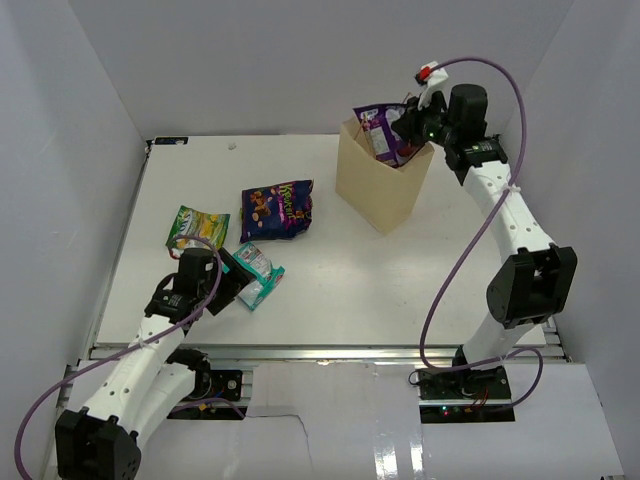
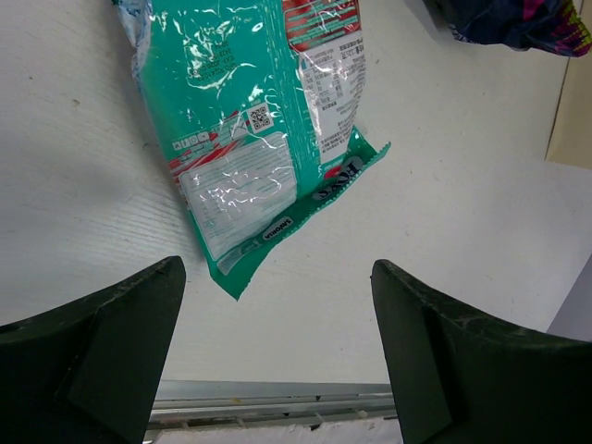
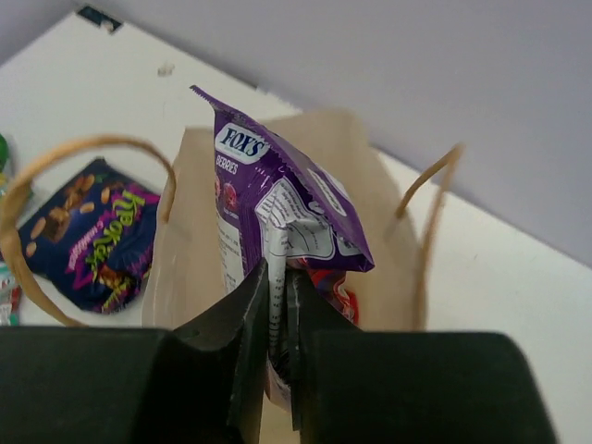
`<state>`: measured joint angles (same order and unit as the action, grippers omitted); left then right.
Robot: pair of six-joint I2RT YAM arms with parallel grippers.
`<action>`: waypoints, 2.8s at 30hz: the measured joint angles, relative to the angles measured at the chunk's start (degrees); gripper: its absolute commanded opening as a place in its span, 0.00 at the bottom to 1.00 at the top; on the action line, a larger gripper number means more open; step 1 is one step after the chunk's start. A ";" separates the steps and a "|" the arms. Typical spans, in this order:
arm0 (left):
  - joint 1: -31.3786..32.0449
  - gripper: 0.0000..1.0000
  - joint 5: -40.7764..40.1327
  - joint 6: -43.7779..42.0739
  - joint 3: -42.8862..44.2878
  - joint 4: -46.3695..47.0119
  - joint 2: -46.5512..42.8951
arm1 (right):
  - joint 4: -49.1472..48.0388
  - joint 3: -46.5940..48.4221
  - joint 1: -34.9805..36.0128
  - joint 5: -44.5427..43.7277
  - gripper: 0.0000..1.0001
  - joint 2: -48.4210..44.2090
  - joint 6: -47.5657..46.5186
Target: Place the snacks into the paper bag
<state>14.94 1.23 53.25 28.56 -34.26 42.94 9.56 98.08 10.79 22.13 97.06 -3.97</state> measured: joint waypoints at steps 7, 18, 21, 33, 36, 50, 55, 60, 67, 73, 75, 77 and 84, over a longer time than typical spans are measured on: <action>0.00 0.92 -1.51 1.62 -0.57 -0.09 3.02 | -0.52 -6.14 4.00 -1.64 0.62 -1.49 -2.56; 0.00 0.89 -3.74 3.37 -0.39 -0.57 13.53 | 3.65 -9.20 -4.46 16.06 0.83 -14.19 -11.58; -0.07 0.89 -4.39 3.15 1.36 -0.72 19.76 | 7.67 -16.11 -6.27 21.97 0.83 -20.41 -16.94; -0.15 0.60 -4.13 -0.76 5.31 7.69 29.24 | 30.49 -33.77 -5.14 38.21 0.81 -27.47 -35.85; -0.15 0.44 -2.71 -1.62 4.00 11.69 29.44 | 36.24 -33.81 -3.19 40.46 0.78 -27.17 -41.75; -0.26 0.04 6.38 -9.66 -4.28 19.06 16.57 | 33.70 -38.91 12.83 37.31 0.78 -25.42 -35.80; -0.17 0.03 17.66 -11.37 -6.73 24.50 8.63 | 22.99 -38.93 18.93 30.73 0.86 -21.35 -19.28; 2.45 0.02 26.32 -9.84 -7.82 31.74 8.90 | 14.29 -35.76 23.93 20.74 0.91 -12.24 0.87; 9.27 0.02 29.42 -6.67 -8.20 37.22 9.18 | 7.39 -31.15 25.70 16.76 0.90 -4.46 15.04; 12.96 0.03 29.40 -5.14 -8.13 38.53 9.66 | 1.75 -32.92 26.91 17.97 0.60 -3.89 21.90; 13.27 0.03 29.38 -4.76 -8.13 38.71 9.64 | 0.02 -34.40 27.28 19.10 0.44 -3.89 23.21; 13.31 0.04 29.40 -4.52 -8.11 38.77 9.57 | -0.92 -35.54 27.54 20.26 0.35 -3.89 24.35; 13.33 0.52 28.96 -4.37 -8.02 37.77 6.93 | -4.15 -36.06 27.15 25.40 0.08 -4.17 24.09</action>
<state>28.27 30.20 48.88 20.53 3.51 49.87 5.41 62.02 37.93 47.53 92.88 20.12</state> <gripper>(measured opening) 0.380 0.273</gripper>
